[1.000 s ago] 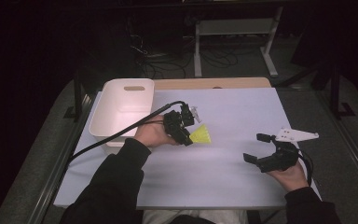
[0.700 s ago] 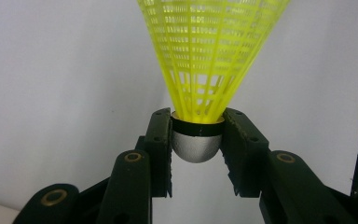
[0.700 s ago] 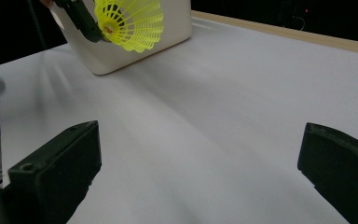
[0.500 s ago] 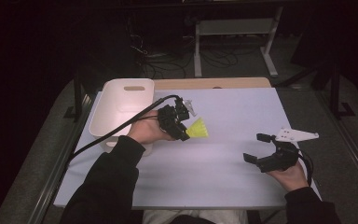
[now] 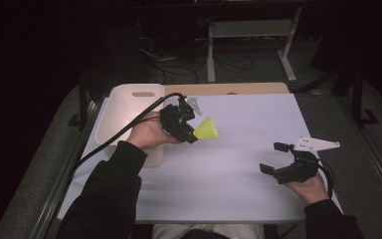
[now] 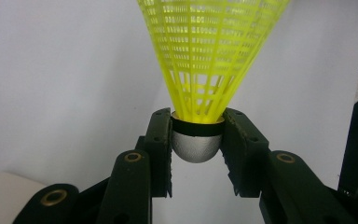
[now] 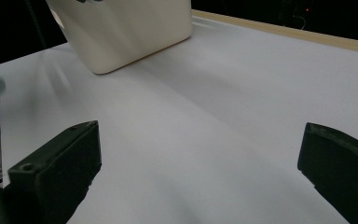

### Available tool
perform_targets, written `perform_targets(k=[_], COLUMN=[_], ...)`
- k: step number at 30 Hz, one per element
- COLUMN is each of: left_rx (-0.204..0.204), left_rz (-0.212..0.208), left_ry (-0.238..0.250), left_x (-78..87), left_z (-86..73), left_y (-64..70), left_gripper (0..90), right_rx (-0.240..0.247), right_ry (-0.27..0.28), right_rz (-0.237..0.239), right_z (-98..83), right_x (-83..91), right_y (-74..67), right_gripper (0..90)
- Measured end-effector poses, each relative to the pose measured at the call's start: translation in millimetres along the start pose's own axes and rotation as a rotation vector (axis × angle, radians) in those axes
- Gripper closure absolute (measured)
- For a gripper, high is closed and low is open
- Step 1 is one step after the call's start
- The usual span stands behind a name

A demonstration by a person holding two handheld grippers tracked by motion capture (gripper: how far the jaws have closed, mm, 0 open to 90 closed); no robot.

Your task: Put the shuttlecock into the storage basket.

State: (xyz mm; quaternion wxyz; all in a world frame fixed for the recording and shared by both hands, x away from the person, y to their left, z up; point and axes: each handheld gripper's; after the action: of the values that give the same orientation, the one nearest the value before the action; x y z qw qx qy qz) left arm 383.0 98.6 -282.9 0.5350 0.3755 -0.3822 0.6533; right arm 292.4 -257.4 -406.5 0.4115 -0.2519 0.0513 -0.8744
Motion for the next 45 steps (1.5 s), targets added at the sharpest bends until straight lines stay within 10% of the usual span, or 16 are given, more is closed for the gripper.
perform_targets(k=[45], left_rx=[0.066], left_rz=[0.107], left_ry=[0.098], left_x=[75.1], left_z=[-28.2], left_y=[-9.3], left_gripper=[64.5], right_rx=[-0.002], right_ry=[-0.005], right_rz=[0.001], right_z=[-0.4], right_x=[-1.0], right_y=[0.2], right_gripper=[0.0])
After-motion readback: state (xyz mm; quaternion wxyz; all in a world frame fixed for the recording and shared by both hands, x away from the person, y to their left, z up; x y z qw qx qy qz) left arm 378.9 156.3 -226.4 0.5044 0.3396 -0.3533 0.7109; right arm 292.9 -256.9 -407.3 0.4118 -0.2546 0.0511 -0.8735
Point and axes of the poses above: each handheld gripper's, and its own axes: x roughly backward along the jaws, z roughly out of its top, y roughly to its right, and after that the axes turned 8 degrees about -x, right-handed
